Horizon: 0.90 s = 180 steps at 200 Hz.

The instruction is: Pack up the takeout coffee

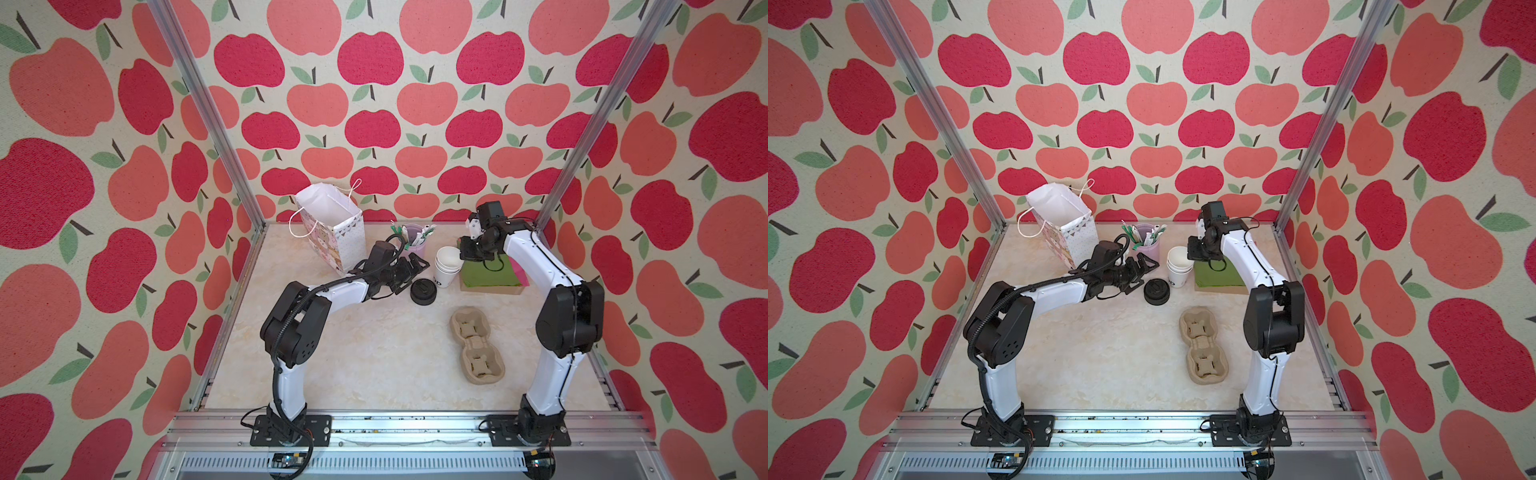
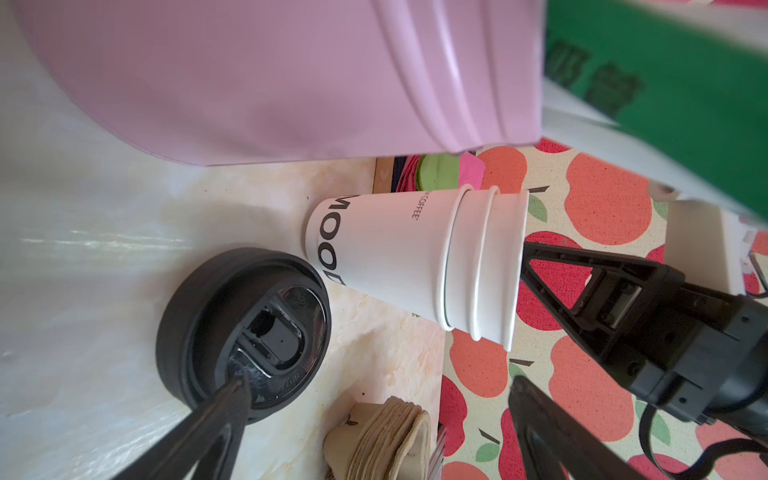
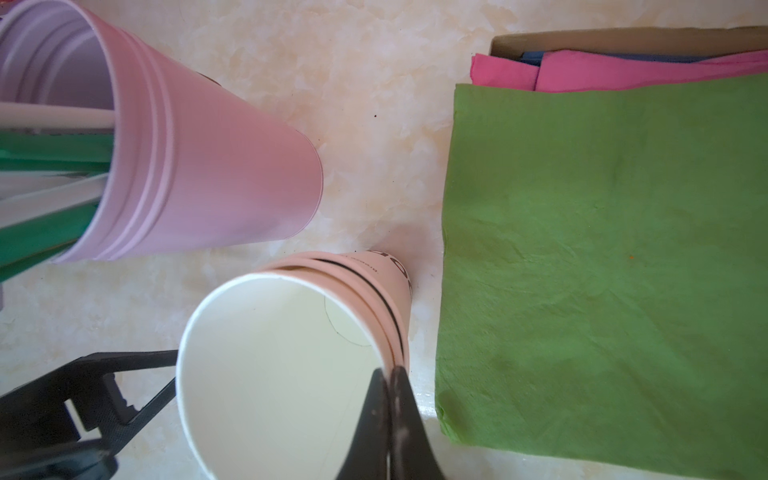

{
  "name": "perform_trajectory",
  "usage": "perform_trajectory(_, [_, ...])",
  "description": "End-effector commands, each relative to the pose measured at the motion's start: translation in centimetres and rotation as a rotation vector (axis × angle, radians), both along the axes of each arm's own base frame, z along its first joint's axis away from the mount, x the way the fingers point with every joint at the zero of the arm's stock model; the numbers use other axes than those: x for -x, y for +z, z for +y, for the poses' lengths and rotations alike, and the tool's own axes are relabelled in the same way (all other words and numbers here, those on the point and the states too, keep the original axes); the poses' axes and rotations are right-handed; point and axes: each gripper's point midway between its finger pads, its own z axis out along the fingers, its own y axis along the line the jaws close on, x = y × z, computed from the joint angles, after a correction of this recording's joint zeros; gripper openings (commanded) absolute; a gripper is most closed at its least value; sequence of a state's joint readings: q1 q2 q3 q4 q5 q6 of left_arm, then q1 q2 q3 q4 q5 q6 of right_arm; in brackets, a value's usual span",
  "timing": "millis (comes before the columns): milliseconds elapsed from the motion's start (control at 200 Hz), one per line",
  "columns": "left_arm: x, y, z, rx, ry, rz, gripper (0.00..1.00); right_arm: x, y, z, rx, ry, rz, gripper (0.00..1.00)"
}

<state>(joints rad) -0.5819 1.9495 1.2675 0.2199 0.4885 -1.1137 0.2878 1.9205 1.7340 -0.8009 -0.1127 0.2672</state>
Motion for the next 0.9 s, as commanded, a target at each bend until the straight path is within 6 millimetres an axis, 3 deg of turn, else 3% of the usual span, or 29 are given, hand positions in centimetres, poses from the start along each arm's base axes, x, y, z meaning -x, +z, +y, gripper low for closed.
perform_trajectory(0, [-0.5,1.1,-1.2,0.048,-0.011,-0.004,0.99,0.6,1.3,0.5,-0.027,0.033,-0.027,0.00])
perform_trajectory(895, [-0.7,-1.2,-2.3,0.033,-0.025,0.046,0.98,1.7,0.2,2.3,-0.042,0.101,0.002,0.00])
